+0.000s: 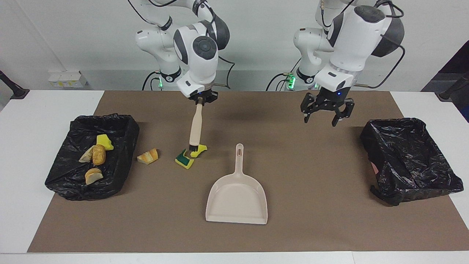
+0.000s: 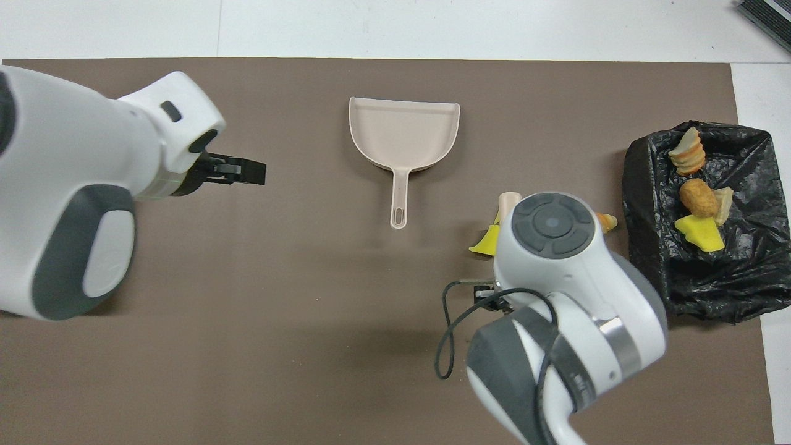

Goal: Sweep and dump trash in bin
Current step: 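Carry the brush toward the sponges while the left gripper grasps the dustpan, then brush the sponges and roll while the left gripper brings the dustpan closer, then sweep the items into the dustpan held by the left gripper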

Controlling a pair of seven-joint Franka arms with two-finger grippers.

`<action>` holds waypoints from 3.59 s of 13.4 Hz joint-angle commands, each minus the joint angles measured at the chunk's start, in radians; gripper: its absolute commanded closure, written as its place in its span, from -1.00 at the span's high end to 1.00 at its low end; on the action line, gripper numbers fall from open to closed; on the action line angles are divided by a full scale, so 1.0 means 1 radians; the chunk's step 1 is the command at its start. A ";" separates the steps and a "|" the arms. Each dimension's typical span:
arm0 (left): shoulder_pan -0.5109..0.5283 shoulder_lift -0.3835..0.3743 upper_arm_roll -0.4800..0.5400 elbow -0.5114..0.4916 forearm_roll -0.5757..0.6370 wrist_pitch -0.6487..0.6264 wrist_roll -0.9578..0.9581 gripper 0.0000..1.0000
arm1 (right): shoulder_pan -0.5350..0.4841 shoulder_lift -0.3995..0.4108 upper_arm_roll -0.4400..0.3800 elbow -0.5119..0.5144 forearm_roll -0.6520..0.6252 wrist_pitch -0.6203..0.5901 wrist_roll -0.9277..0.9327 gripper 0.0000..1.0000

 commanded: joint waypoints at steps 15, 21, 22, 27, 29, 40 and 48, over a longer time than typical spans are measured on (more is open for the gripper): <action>-0.309 0.443 0.017 0.121 0.009 0.359 -0.215 1.00 | -0.270 0.036 0.025 -0.263 -0.182 0.376 -0.241 -1.00; -0.311 0.445 0.017 0.121 0.010 0.333 -0.213 -0.99 | -0.225 0.111 0.028 -0.020 -0.032 0.152 -0.361 -1.00; -0.311 0.443 0.017 0.125 0.010 0.322 -0.212 -1.00 | -0.233 0.110 0.027 0.013 -0.032 0.108 -0.378 -1.00; -0.260 0.388 0.016 0.098 0.162 0.319 -0.030 -1.00 | -0.282 0.055 0.022 -0.046 -0.032 0.079 -0.467 -1.00; -0.224 0.329 0.017 0.041 0.160 0.317 0.136 -1.00 | -0.310 0.030 0.022 -0.103 -0.032 0.129 -0.494 -1.00; -0.066 0.028 0.013 -0.267 -0.019 0.101 1.108 -1.00 | -0.356 0.042 0.022 -0.194 -0.014 0.248 -0.591 -1.00; -0.153 -0.034 0.014 -0.439 -0.056 0.201 1.097 -1.00 | -0.262 0.094 0.025 -0.194 0.076 0.300 -0.548 -1.00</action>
